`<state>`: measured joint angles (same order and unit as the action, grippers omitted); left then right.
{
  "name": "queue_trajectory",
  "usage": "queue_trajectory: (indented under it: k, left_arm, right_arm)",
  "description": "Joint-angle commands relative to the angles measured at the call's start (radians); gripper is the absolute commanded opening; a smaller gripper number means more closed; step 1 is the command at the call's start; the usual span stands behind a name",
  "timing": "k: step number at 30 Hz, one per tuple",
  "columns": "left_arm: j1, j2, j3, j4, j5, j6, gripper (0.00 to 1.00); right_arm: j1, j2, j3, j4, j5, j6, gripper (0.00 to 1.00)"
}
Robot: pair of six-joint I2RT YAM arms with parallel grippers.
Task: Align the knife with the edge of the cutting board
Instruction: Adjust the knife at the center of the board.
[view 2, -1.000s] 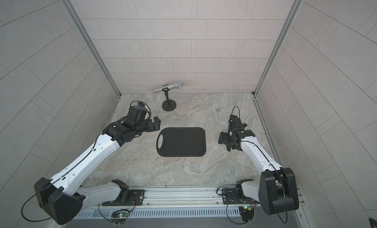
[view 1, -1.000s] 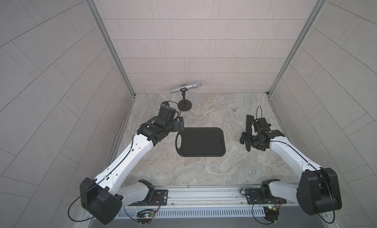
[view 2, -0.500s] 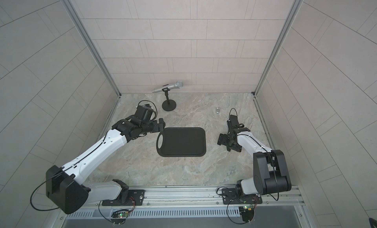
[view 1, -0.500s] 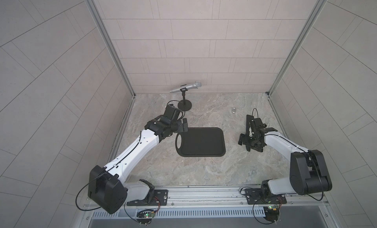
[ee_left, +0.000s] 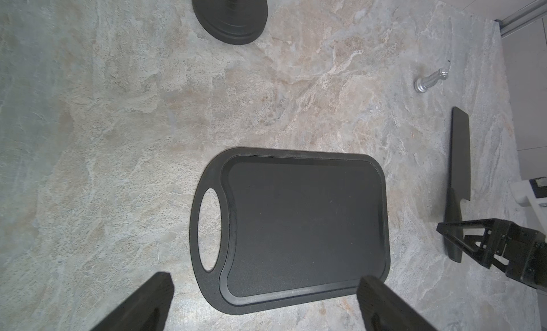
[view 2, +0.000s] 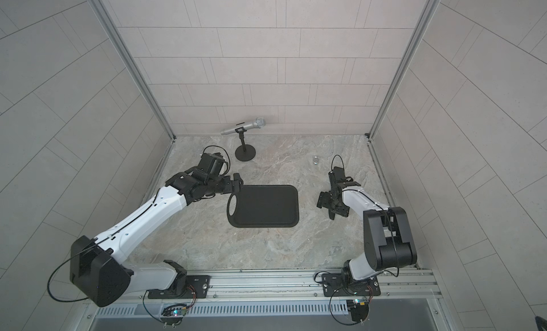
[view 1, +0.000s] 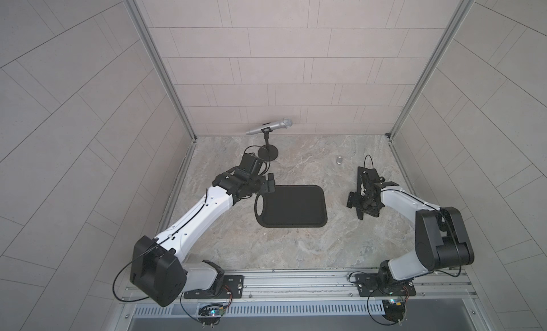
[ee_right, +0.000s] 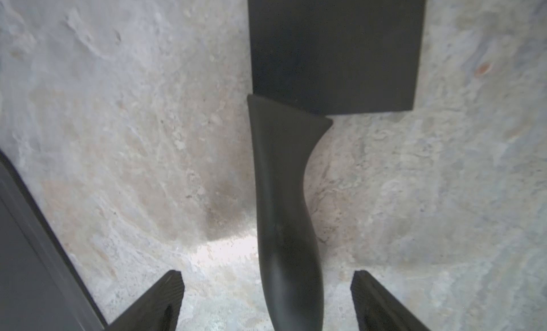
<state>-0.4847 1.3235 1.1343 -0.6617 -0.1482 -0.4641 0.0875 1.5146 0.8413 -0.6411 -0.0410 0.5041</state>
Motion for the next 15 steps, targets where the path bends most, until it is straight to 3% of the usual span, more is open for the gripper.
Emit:
queue_trajectory:
  k: [1,8,15]
  left_arm:
    - [-0.002,0.012,0.018,-0.012,0.018,-0.005,1.00]
    - [-0.002,0.034,0.020,-0.009,0.048,-0.013,1.00]
    - [-0.003,0.041,0.016,-0.007,0.056,-0.015,1.00]
  right_arm:
    - [-0.011,0.025,0.028,0.003,0.017,-0.012,0.85]
    - [-0.032,0.071,0.075,0.008,0.006,-0.013,0.78]
    - [-0.039,0.160,0.158,0.000,0.013,-0.025,0.55]
